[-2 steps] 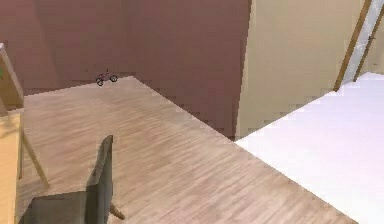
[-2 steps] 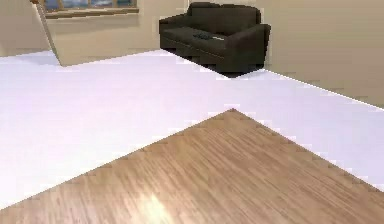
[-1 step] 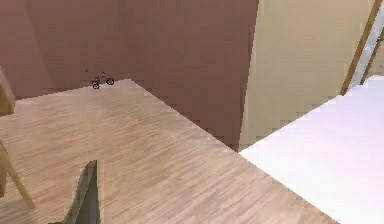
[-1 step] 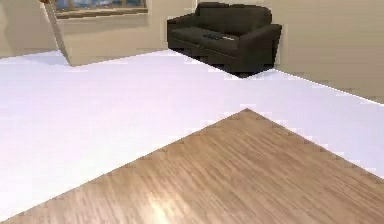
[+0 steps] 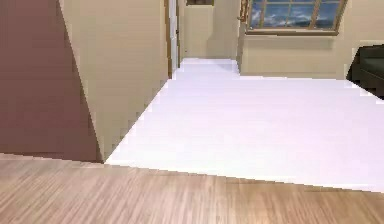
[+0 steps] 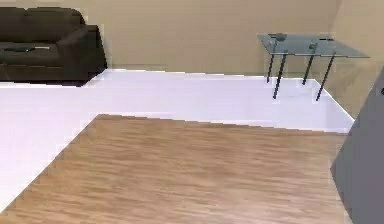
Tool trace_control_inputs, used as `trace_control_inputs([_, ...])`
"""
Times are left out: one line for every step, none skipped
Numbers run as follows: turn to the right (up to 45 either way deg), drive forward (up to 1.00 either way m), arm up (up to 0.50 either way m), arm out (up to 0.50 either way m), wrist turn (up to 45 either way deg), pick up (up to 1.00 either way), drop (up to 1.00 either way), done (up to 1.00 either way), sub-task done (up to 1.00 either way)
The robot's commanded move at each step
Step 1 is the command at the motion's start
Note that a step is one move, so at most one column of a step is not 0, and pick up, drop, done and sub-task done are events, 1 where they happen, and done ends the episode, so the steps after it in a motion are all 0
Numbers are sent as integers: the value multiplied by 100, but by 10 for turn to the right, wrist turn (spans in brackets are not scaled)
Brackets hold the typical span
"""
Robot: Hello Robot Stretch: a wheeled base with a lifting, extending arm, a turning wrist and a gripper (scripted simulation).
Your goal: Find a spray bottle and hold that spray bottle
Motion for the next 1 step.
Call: trace_control_inputs([390, 0, 0, 0, 0, 0, 0, 0, 0])
